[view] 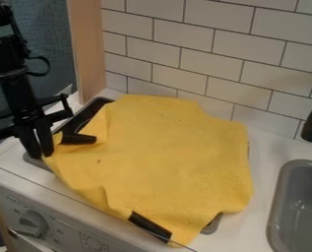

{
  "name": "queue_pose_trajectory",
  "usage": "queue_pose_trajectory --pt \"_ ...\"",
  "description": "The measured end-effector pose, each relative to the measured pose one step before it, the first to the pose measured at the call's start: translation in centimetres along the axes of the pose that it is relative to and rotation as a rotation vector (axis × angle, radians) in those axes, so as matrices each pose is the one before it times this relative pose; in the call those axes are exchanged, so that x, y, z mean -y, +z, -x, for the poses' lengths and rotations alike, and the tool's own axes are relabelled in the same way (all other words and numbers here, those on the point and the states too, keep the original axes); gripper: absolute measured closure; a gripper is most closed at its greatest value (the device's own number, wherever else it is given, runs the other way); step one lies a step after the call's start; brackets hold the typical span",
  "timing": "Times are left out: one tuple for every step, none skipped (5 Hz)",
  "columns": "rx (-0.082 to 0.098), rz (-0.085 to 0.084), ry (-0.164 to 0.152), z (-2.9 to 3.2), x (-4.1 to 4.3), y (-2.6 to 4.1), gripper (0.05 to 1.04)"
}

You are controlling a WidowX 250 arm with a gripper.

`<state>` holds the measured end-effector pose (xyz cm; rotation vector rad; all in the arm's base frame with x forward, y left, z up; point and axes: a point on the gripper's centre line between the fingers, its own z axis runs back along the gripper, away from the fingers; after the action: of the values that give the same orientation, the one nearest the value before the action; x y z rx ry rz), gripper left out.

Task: Unfold the cloth from right to left

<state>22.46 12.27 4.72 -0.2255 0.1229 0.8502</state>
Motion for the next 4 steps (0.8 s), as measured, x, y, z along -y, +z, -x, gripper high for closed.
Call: queue_pose_trajectory --pt "0.0017 -0.0135 0.0098 -0.026 -0.214 0.001 0.625" --pt "0.0011 -0.0123 -0.0178 -0.048 -0.084 0.086 0.317" --pt "-0.0015 -0.0017 -0.0281 0.040 0.291 0.051 0.073" --pt "-0.0055 0.0121 -0.0409 0.215 0.396 0.051 0.073"
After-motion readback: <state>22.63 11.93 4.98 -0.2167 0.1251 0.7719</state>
